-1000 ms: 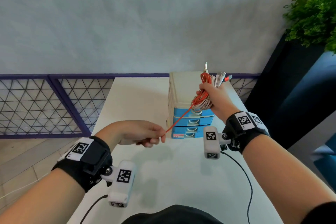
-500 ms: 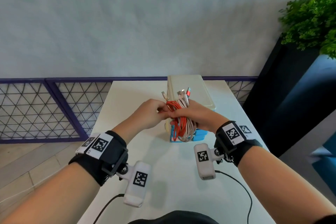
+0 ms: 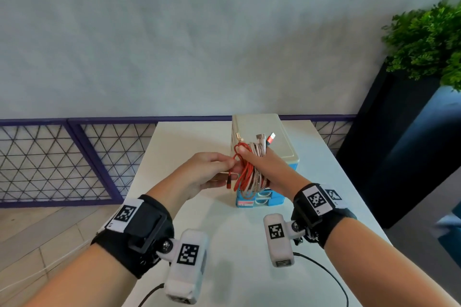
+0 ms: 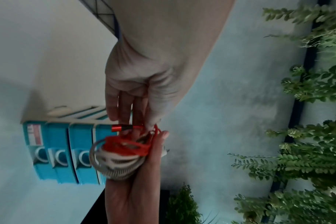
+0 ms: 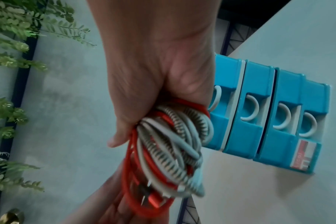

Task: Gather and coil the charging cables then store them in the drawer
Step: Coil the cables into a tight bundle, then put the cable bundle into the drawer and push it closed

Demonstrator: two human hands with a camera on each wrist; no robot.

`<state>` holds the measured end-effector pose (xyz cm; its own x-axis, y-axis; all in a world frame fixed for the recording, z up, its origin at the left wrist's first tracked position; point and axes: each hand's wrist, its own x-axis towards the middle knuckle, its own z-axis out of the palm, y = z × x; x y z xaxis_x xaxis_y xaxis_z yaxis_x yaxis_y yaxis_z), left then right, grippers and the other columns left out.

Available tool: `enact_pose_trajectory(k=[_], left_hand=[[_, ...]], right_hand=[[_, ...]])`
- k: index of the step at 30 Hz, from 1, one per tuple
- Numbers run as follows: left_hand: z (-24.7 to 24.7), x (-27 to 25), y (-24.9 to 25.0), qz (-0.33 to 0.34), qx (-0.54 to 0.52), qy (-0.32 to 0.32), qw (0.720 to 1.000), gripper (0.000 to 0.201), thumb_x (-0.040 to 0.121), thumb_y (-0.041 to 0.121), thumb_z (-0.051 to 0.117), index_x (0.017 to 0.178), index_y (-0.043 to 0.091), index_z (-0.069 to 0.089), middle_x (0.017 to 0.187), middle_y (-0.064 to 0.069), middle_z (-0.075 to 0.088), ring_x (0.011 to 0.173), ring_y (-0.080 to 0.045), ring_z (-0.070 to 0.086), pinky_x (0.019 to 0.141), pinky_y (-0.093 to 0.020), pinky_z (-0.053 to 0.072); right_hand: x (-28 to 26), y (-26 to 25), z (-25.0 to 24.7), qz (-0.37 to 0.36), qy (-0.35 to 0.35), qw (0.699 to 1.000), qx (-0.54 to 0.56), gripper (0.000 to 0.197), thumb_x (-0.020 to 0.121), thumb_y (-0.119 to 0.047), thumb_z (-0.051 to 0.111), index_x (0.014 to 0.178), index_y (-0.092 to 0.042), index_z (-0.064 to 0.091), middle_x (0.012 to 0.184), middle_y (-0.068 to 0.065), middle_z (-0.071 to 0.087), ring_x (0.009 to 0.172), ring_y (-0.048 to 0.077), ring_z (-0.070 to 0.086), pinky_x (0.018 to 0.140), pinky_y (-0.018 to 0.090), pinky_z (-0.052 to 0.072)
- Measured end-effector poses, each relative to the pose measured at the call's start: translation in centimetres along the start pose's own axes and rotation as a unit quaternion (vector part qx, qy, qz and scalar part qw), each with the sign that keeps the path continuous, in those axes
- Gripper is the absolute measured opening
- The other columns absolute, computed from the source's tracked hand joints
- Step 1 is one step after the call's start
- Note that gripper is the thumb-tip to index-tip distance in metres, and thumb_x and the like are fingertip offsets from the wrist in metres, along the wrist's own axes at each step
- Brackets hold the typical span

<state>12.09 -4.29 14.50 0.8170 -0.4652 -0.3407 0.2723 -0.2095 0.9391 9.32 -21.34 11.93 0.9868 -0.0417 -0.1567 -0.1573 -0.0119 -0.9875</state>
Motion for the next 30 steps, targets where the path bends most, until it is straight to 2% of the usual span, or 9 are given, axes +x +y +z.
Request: enact_pose_trajectory(k=[2, 6, 10, 13, 15, 18, 21, 25, 30], left_hand=[[0.7, 0.1, 0.1, 0.014, -0.027, 0.017, 0.999, 0.006, 0.088, 0.015, 0.063, 0.085, 0.016, 0.068, 0.084, -0.003, 0.072, 0.081, -0.015, 0.068, 0.083, -0.031, 0.054], [0.8, 0.4, -0.2, 0.033, -0.030, 0.021, 0.999, 0.014, 0.086, 0.004, 0.061, 0.085, 0.015, 0.069, 0.076, -0.003, 0.068, 0.071, -0.012, 0.063, 0.065, -0.022, 0.052], [-0.6, -0.3, -0.1, 0.046, -0.036, -0.042, 0.997, 0.015, 0.092, 0.010, 0.056, 0.097, 0.011, 0.070, 0.079, -0.002, 0.073, 0.073, -0.009, 0.070, 0.080, -0.025, 0.056], [-1.7, -0.7, 0.2, 0.118, 0.143, 0.044, 0.982, 0.010, 0.091, 0.011, 0.059, 0.096, 0.013, 0.067, 0.090, -0.004, 0.067, 0.077, -0.015, 0.068, 0.079, -0.032, 0.057], [-2.0, -1.0, 0.1, 0.217, 0.363, 0.106, 0.900, 0.034, 0.082, 0.019, 0.070, 0.113, 0.019, 0.057, 0.110, -0.001, 0.059, 0.095, -0.019, 0.062, 0.084, -0.035, 0.052], [-1.5, -0.9, -0.2, 0.342, 0.607, 0.078, 0.714, 0.090, 0.072, 0.033, 0.077, 0.144, 0.024, 0.025, 0.151, 0.001, 0.030, 0.138, -0.018, 0.030, 0.108, -0.036, 0.032], [-0.6, -0.1, -0.8, 0.405, 0.684, 0.073, 0.602, 0.094, 0.071, 0.040, 0.074, 0.147, 0.018, 0.023, 0.158, -0.002, 0.023, 0.148, -0.020, 0.013, 0.118, -0.042, 0.012], [-0.4, 0.9, -1.4, 0.479, 0.667, 0.073, 0.565, 0.054, 0.075, 0.027, 0.068, 0.123, 0.013, 0.048, 0.122, -0.004, 0.060, 0.128, -0.021, 0.049, 0.119, -0.039, 0.012], [0.1, 1.5, -1.8, 0.504, 0.641, 0.069, 0.575, 0.029, 0.074, 0.016, 0.070, 0.099, 0.009, 0.058, 0.089, -0.006, 0.065, 0.082, -0.025, 0.062, 0.108, -0.037, 0.039]], right_hand=[[-0.3, -0.2, 0.5, 0.003, -0.064, 0.997, 0.039, 0.060, 0.083, -0.043, 0.068, 0.116, 0.006, 0.055, 0.098, 0.019, 0.066, 0.093, 0.033, 0.067, 0.087, 0.043, 0.056], [-0.7, -1.0, 0.4, 0.027, -0.133, 0.987, 0.088, 0.032, 0.088, -0.009, 0.065, 0.116, 0.006, 0.058, 0.091, 0.016, 0.064, 0.083, 0.026, 0.065, 0.077, 0.035, 0.058], [-0.7, -1.5, -0.6, 0.050, -0.111, 0.992, 0.017, 0.011, 0.086, 0.001, 0.062, 0.097, -0.001, 0.064, 0.084, 0.015, 0.066, 0.071, 0.019, 0.068, 0.067, 0.029, 0.058], [-0.6, -2.1, -1.4, 0.082, -0.105, 0.990, -0.039, 0.006, 0.087, 0.000, 0.060, 0.093, 0.002, 0.062, 0.081, 0.014, 0.067, 0.065, 0.016, 0.069, 0.063, 0.028, 0.059], [-0.4, -2.5, -1.5, 0.096, -0.123, 0.985, -0.073, 0.006, 0.086, 0.000, 0.060, 0.090, 0.003, 0.064, 0.082, 0.015, 0.068, 0.067, 0.019, 0.069, 0.066, 0.030, 0.060], [-0.1, -3.2, -0.6, 0.117, -0.165, 0.971, -0.130, 0.005, 0.085, 0.001, 0.061, 0.089, 0.002, 0.063, 0.081, 0.015, 0.069, 0.067, 0.019, 0.070, 0.070, 0.032, 0.060], [-0.2, -3.8, 0.7, 0.124, -0.226, 0.946, -0.194, 0.007, 0.085, 0.002, 0.059, 0.091, 0.002, 0.063, 0.082, 0.014, 0.070, 0.074, 0.023, 0.068, 0.081, 0.039, 0.056], [-0.6, -4.1, 1.0, 0.147, -0.293, 0.925, -0.194, 0.009, 0.088, 0.003, 0.055, 0.094, 0.003, 0.062, 0.089, 0.016, 0.066, 0.077, 0.020, 0.068, 0.075, 0.033, 0.057], [-0.7, -3.3, 0.9, 0.182, -0.315, 0.913, -0.183, 0.009, 0.088, 0.000, 0.057, 0.087, 0.000, 0.065, 0.089, 0.015, 0.068, 0.080, 0.023, 0.067, 0.083, 0.037, 0.055]])
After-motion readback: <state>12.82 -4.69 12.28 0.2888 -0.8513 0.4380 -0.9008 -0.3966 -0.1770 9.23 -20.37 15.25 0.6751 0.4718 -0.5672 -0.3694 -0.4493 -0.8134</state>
